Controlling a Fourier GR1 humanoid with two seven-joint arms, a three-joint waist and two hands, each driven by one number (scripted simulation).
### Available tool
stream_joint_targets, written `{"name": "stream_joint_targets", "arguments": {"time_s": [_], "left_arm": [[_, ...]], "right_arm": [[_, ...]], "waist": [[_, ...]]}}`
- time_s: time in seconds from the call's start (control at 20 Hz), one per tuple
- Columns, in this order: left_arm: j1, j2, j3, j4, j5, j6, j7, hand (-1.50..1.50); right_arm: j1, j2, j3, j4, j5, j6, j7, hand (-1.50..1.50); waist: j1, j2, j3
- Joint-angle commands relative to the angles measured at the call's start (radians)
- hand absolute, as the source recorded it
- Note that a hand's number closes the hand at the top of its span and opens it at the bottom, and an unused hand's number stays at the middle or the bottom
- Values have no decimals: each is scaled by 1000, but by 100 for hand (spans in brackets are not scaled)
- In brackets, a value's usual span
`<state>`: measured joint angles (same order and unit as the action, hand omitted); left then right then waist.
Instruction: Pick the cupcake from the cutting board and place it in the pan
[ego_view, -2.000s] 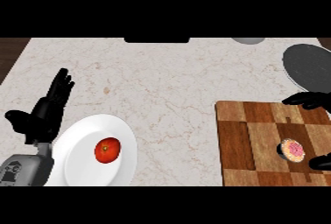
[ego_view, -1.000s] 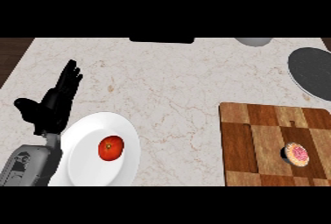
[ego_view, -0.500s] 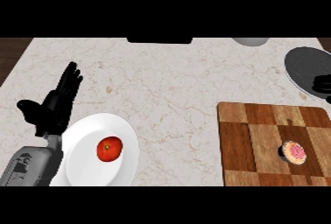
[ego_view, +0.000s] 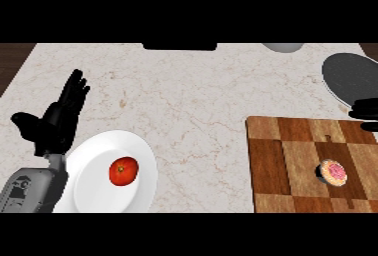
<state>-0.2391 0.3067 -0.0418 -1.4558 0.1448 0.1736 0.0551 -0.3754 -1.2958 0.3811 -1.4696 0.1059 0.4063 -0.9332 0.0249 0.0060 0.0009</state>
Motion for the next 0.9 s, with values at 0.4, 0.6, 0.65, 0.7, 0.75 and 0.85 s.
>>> {"name": "stream_joint_targets", "arguments": {"time_s": [0.4,0.6,0.65,0.7,0.75,0.85], "left_arm": [[-11,-14,2,15,-11,-25,15,0],[-37,-27,2,16,-30,-1,23,0],[-47,-7,34,64,-11,-25,9,0],[-4,-38,-3,1,-45,15,9,0],[-30,-45,-1,18,-43,12,9,0],[-58,-48,-1,46,-62,20,6,0]], "right_arm": [[-114,126,134,143,179,79,-123,-150],[-95,122,196,169,234,44,-184,-150],[-100,129,217,141,255,37,-159,-150],[-112,142,217,165,260,31,-171,-150],[-116,136,219,200,276,19,-203,-150],[-155,178,232,195,296,25,-158,-150]], "waist": [[10,2,-1],[-2,0,0],[-6,1,-1],[1,-1,0],[-3,0,0],[-4,1,-1]]}}
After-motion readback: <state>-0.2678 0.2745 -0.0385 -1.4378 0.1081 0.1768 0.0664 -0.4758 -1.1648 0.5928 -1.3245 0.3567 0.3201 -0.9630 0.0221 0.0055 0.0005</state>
